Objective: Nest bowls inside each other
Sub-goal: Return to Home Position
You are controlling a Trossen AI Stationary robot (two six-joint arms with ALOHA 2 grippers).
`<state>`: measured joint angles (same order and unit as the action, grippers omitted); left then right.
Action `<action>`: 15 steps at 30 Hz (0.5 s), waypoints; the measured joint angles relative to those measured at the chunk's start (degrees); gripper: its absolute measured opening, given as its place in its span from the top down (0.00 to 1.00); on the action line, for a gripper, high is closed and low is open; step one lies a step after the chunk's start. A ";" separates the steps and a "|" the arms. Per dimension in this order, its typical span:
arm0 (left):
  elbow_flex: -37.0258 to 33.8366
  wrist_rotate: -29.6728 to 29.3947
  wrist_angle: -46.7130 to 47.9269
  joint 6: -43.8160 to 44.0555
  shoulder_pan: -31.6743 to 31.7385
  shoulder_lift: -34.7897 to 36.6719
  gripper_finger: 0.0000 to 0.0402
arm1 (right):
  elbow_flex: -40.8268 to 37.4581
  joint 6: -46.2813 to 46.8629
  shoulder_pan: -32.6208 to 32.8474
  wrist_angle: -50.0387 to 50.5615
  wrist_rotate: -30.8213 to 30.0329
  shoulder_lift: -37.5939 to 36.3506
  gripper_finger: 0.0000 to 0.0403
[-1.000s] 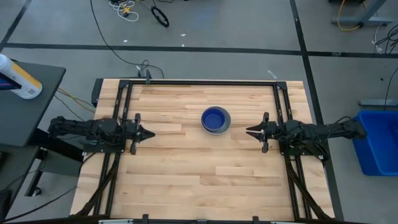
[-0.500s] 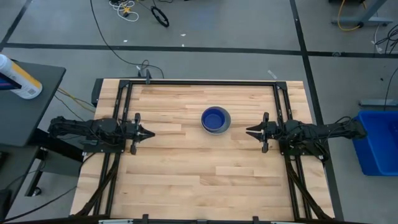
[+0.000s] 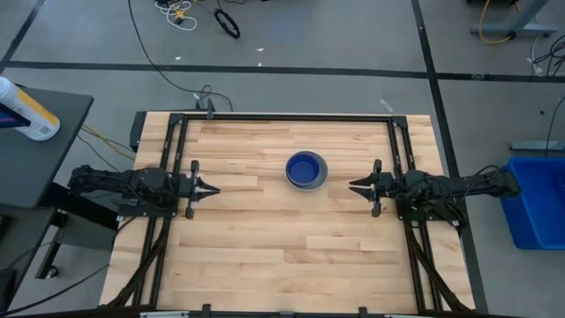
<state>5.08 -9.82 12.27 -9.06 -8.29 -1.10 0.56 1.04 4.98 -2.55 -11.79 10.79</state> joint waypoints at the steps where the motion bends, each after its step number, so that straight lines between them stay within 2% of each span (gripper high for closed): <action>1: 0.00 0.00 0.01 -0.49 0.00 0.00 0.92 | 0.02 0.00 -0.01 0.00 0.00 0.00 0.80; 15: -0.01 0.00 0.02 -2.16 0.00 0.00 0.92 | 0.00 0.00 0.01 0.00 0.00 0.02 0.80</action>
<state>5.07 -9.82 12.29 -11.22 -8.29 -1.10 0.56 1.04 4.99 -2.55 -11.79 10.81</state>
